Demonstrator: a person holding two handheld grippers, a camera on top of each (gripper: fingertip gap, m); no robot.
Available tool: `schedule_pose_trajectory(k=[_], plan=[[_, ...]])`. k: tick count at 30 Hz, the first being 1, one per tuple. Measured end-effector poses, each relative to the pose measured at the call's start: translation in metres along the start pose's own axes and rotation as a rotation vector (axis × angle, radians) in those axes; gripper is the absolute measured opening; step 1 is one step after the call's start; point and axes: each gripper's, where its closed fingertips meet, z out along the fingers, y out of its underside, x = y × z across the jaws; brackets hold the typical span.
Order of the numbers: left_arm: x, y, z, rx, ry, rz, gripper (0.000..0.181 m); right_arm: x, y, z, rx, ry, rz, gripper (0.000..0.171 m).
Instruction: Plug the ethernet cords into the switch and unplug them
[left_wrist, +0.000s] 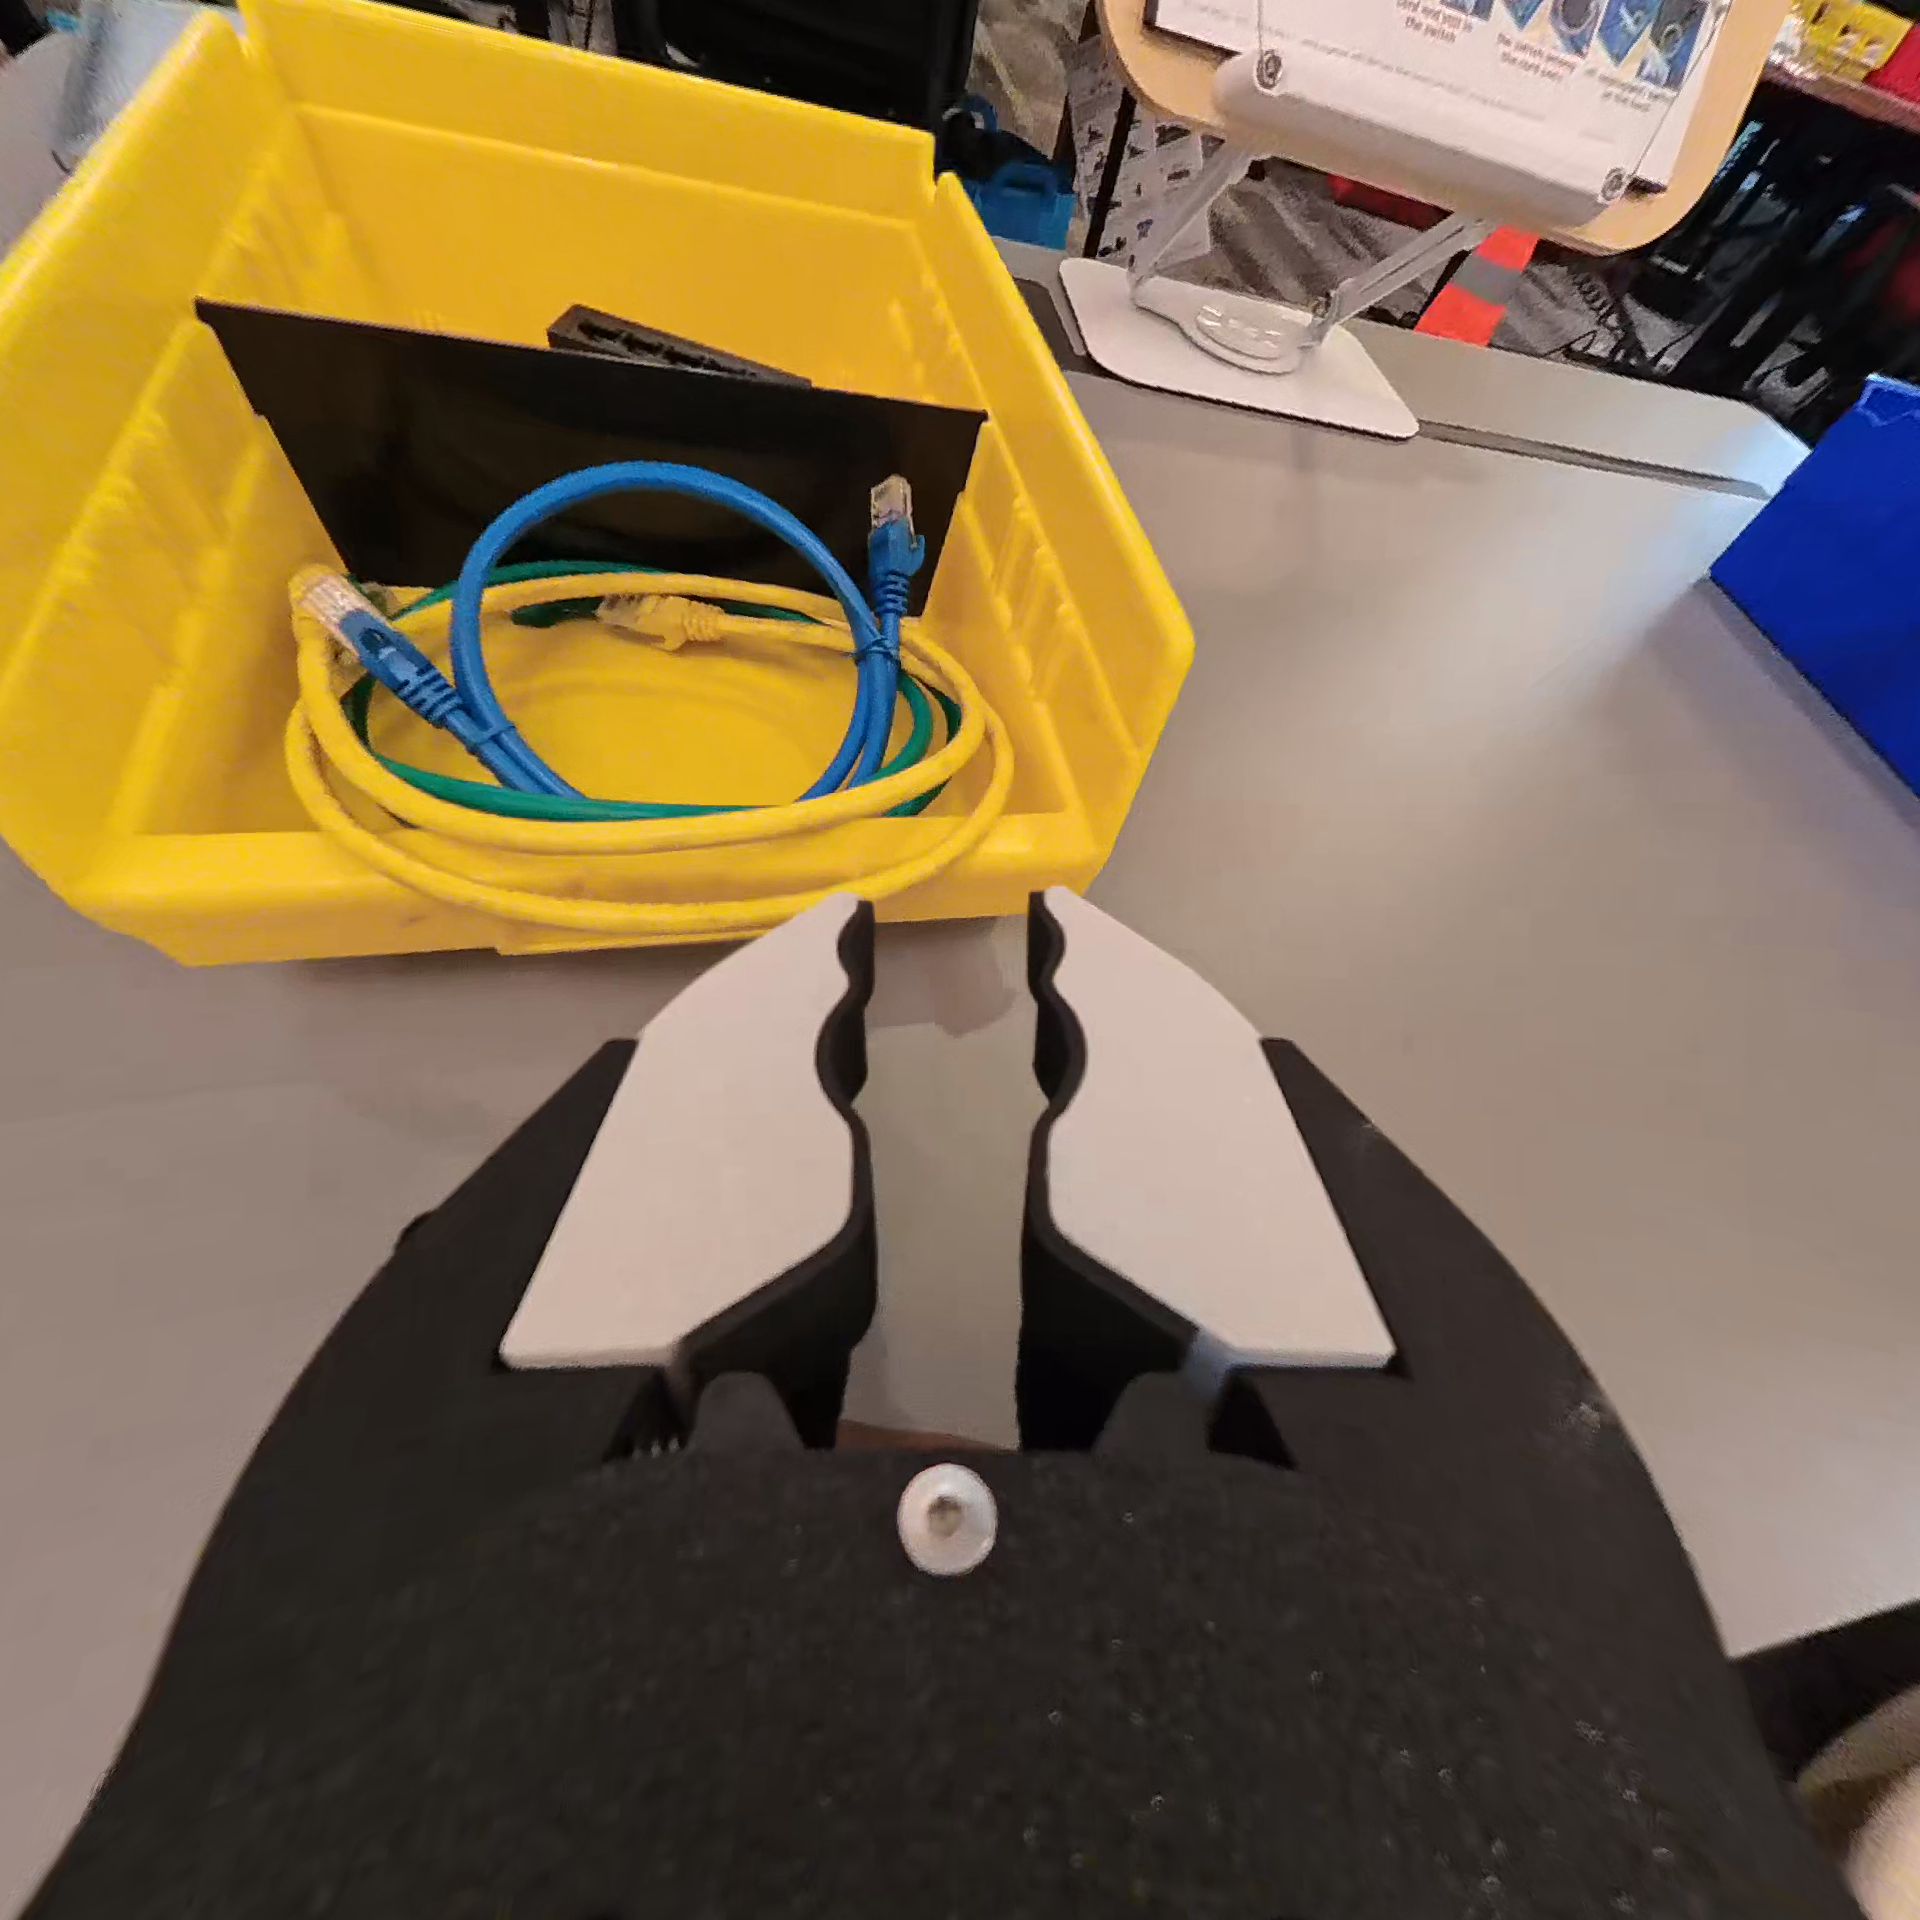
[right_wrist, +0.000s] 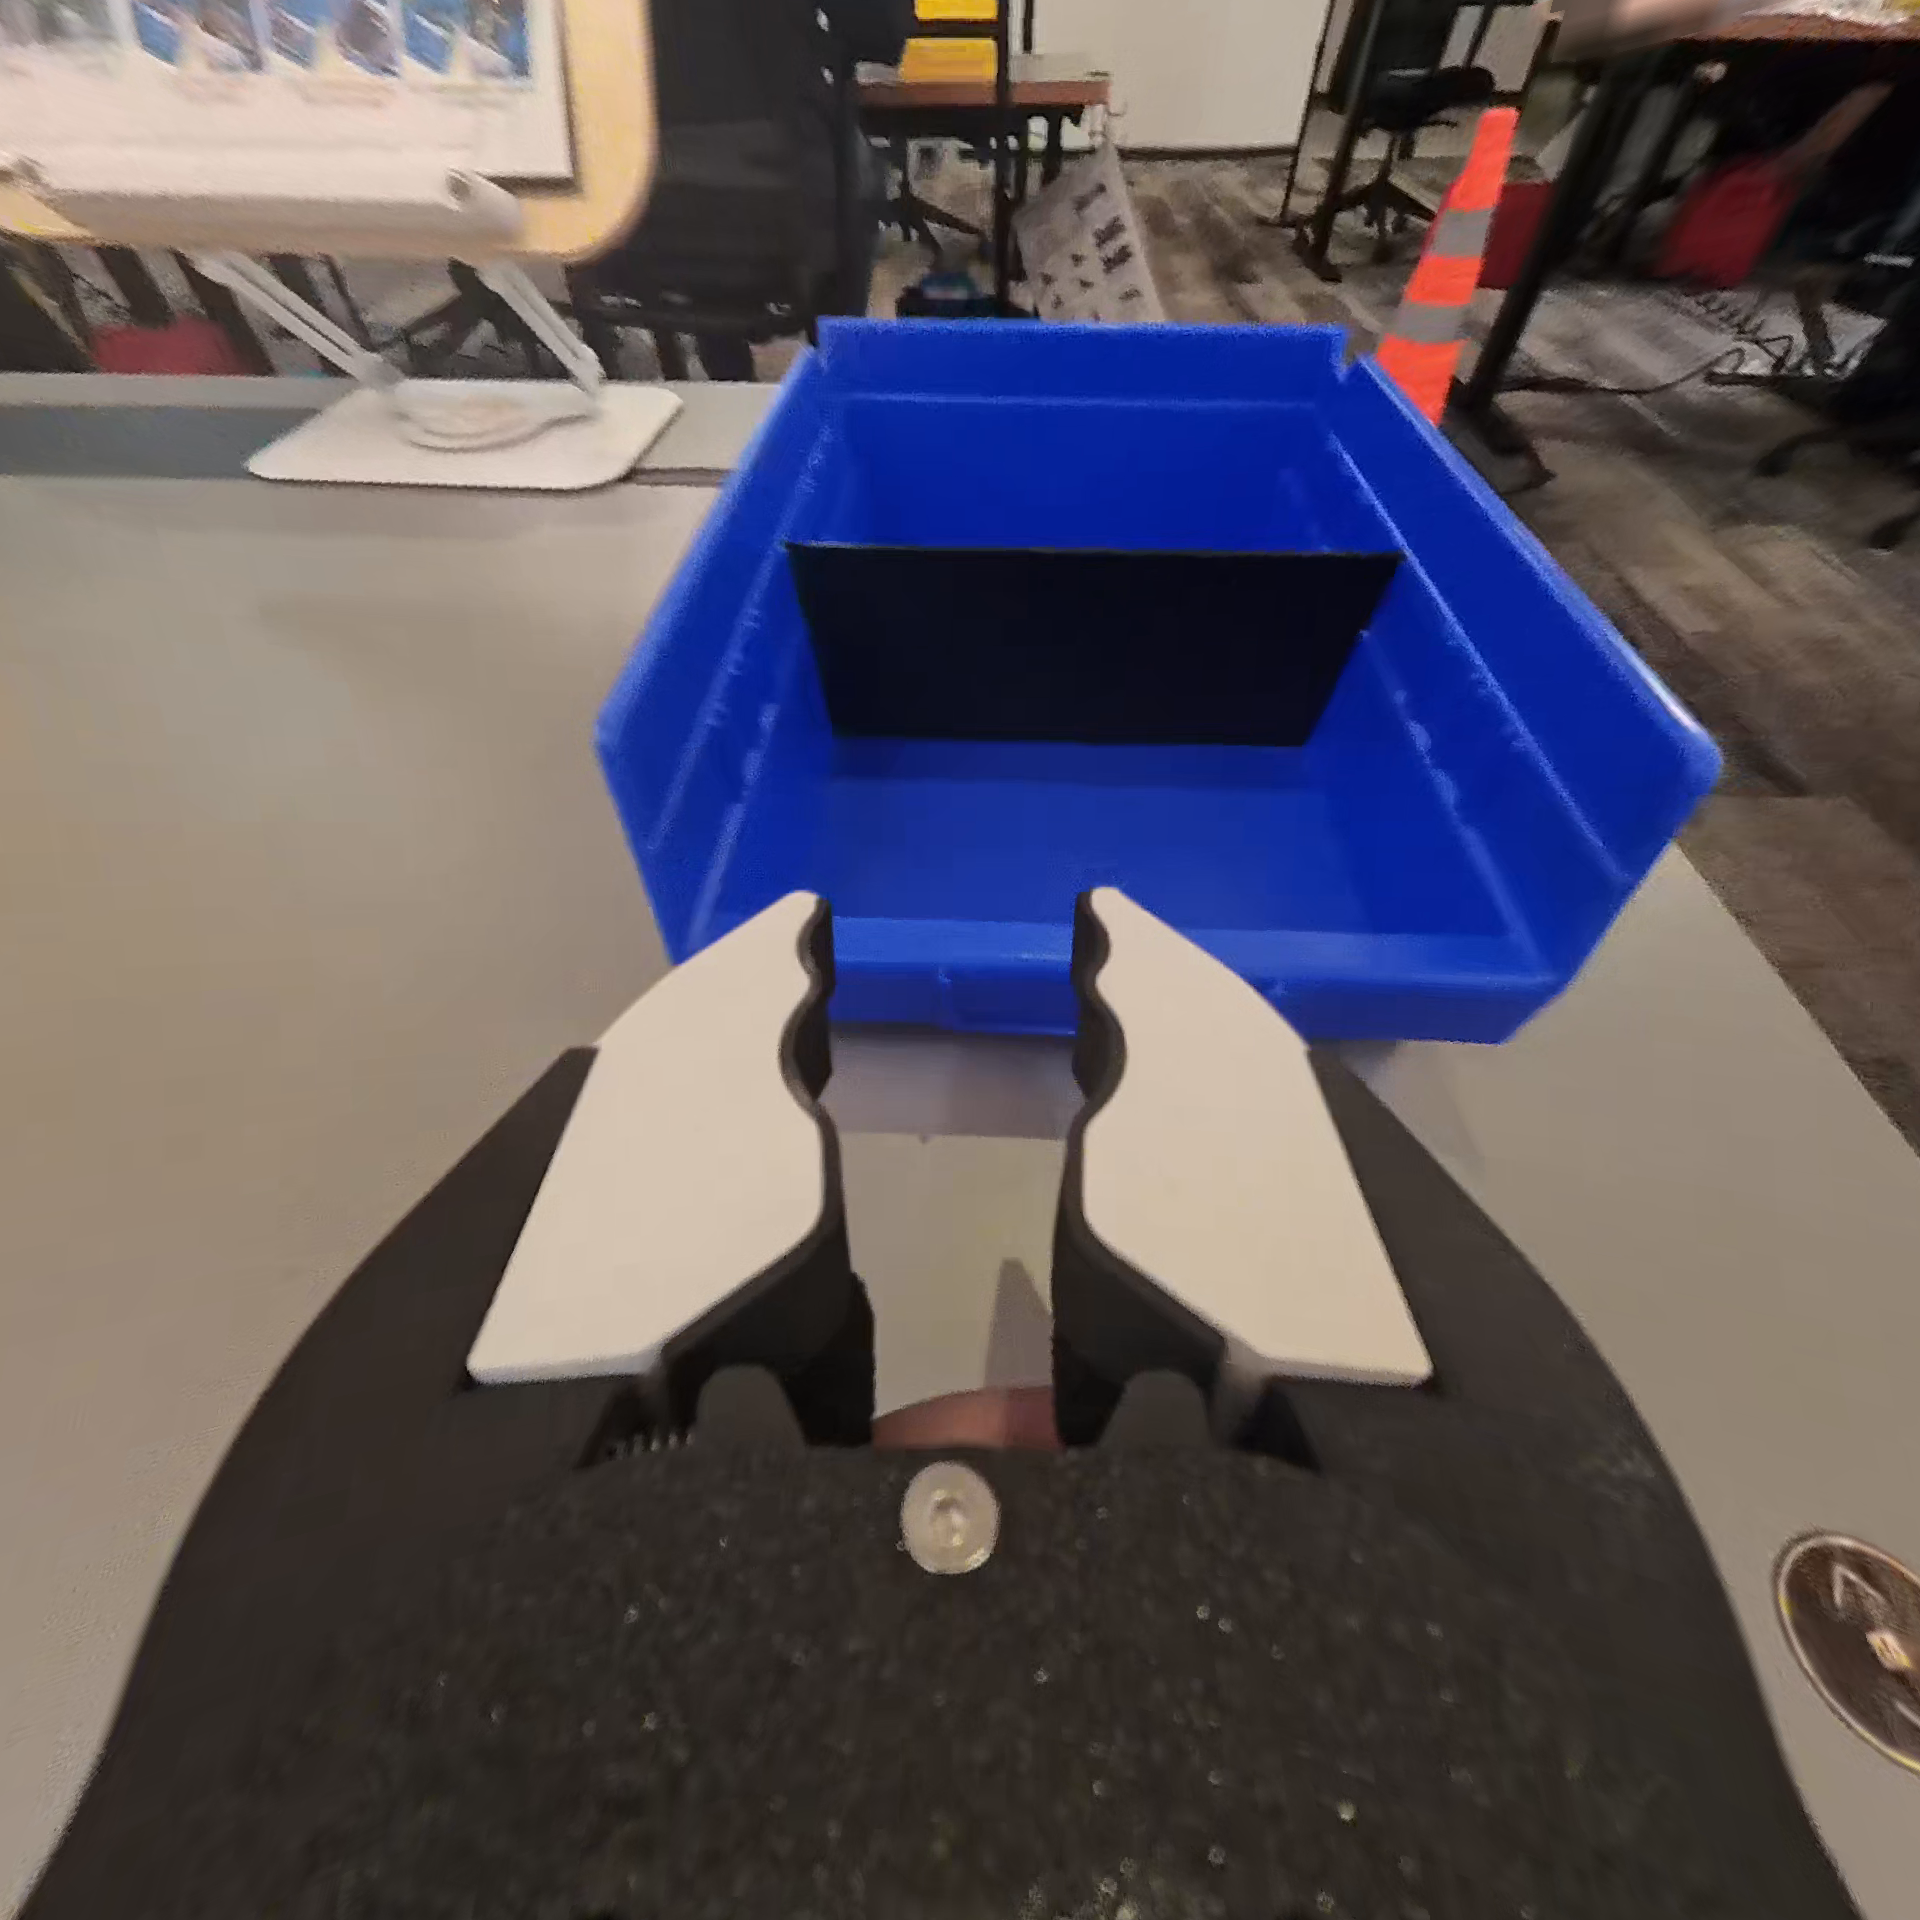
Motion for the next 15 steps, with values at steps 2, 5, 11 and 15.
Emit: schedule_pose_trajectory(k=[2, 5, 11, 15], plan=[[0.002, 0.0, -0.001, 0.003, 0.008, -0.008, 0.027, 0.004, 0.005, 0.004, -0.022, -0.005, 0.043, 0.044], [0.002, -0.002, 0.001, 0.006, 0.0, 0.024, 0.027, 0.0, 0.007, 0.007, -0.027, -0.043, 0.087, 0.042], [0.007, 0.002, 0.001, -0.013, 0.007, 0.048, 0.027, -0.005, 0.01, 0.007, -0.04, -0.034, 0.027, 0.04], [0.009, 0.003, -0.002, -0.01, 0.017, 0.061, 0.027, -0.012, 0.005, 0.003, -0.023, -0.042, -0.012, 0.039]])
